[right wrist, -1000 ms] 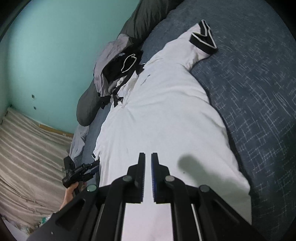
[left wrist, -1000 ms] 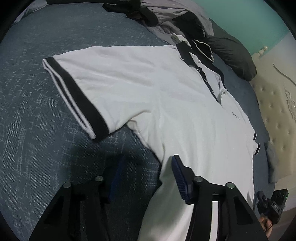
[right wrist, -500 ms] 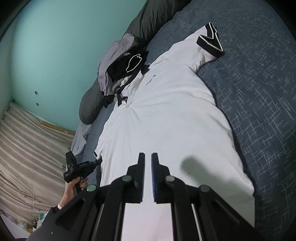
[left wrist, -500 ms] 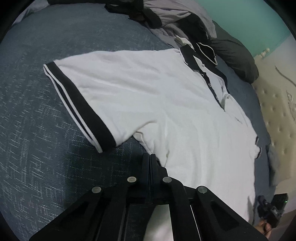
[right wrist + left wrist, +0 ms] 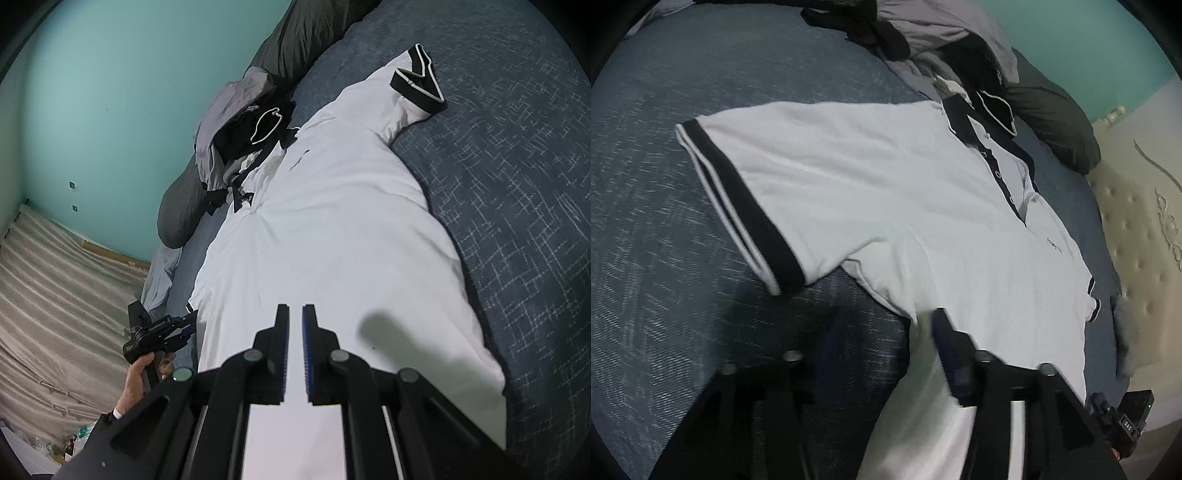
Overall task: Fold clothes
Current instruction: 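Lower the left tool toward the black-trimmed sleeve cuff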
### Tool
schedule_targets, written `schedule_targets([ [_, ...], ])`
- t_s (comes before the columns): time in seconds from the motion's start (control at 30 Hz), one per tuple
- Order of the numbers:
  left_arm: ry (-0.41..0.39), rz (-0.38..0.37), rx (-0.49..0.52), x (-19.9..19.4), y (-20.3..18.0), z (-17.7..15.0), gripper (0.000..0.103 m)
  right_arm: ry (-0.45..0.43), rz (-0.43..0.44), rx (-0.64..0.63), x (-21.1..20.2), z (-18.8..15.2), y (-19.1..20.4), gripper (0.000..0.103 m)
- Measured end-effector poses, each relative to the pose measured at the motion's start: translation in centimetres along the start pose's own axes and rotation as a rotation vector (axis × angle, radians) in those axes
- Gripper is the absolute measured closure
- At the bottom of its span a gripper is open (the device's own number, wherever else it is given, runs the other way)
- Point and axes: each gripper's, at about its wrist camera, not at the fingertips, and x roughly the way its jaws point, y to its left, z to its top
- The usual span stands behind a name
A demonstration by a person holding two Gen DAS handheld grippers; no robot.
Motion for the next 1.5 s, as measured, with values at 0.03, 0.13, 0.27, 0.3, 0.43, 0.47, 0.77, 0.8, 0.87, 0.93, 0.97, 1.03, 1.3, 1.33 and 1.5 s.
schedule_targets([
  [0.03, -0.004, 0.000, -0.003, -0.2, 0.1, 0.0, 0.041, 0.000, 0.001, 0.000, 0.0, 0.0, 0.0, 0.096],
  [0.13, -0.003, 0.002, -0.002, -0.4, 0.1, -0.1, 0.032, 0.000, 0.002, -0.002, 0.1, 0.1, 0.1, 0.096],
  [0.27, 0.006, 0.011, 0.012, -0.4, -0.1, -0.2, 0.027, -0.002, 0.003, 0.000, 0.2, 0.1, 0.2, 0.096],
  [0.3, 0.012, 0.008, 0.015, -0.3, -0.3, -0.3, 0.027, -0.003, 0.003, 0.001, 0.2, 0.1, 0.1, 0.096],
  [0.43, 0.026, 0.030, 0.057, 0.2, -1.0, -0.6, 0.027, -0.006, 0.002, 0.006, 0.2, 0.2, 0.0, 0.096],
  [0.47, 0.027, 0.040, 0.069, 0.4, -1.0, -0.6, 0.027, -0.006, 0.002, 0.006, 0.2, 0.2, 0.0, 0.096],
  [0.77, -0.010, 0.180, 0.127, 0.4, -0.1, -0.3, 0.027, -0.008, 0.006, 0.000, 0.2, 0.3, 0.0, 0.096],
  [0.8, -0.018, 0.184, 0.117, 0.3, 0.1, -0.2, 0.027, -0.006, 0.006, 0.000, 0.2, 0.3, 0.0, 0.096],
  [0.87, -0.030, 0.187, 0.101, 0.2, 0.6, 0.0, 0.027, -0.005, 0.007, -0.002, 0.3, 0.3, 0.1, 0.096],
  [0.93, -0.033, 0.175, 0.092, 0.0, 0.7, -0.1, 0.027, -0.005, 0.006, -0.003, 0.3, 0.3, 0.1, 0.096],
  [0.97, -0.034, 0.169, 0.088, -0.1, 0.8, -0.2, 0.027, -0.005, 0.006, -0.003, 0.3, 0.3, 0.1, 0.096],
  [1.03, -0.037, 0.157, 0.079, -0.3, 0.9, -0.3, 0.027, -0.004, 0.006, -0.002, 0.3, 0.3, 0.0, 0.096],
  [1.3, -0.013, 0.119, 0.091, -0.5, 0.3, -1.4, 0.027, -0.001, 0.006, -0.007, 0.5, 0.2, 0.2, 0.096],
  [1.33, -0.011, 0.110, 0.090, -0.5, 0.2, -1.6, 0.027, -0.001, 0.006, -0.008, 0.4, 0.2, 0.2, 0.096],
  [1.5, -0.008, 0.103, 0.138, -0.3, -1.0, -2.4, 0.027, -0.001, 0.007, -0.008, 0.5, 0.2, 0.2, 0.096],
])
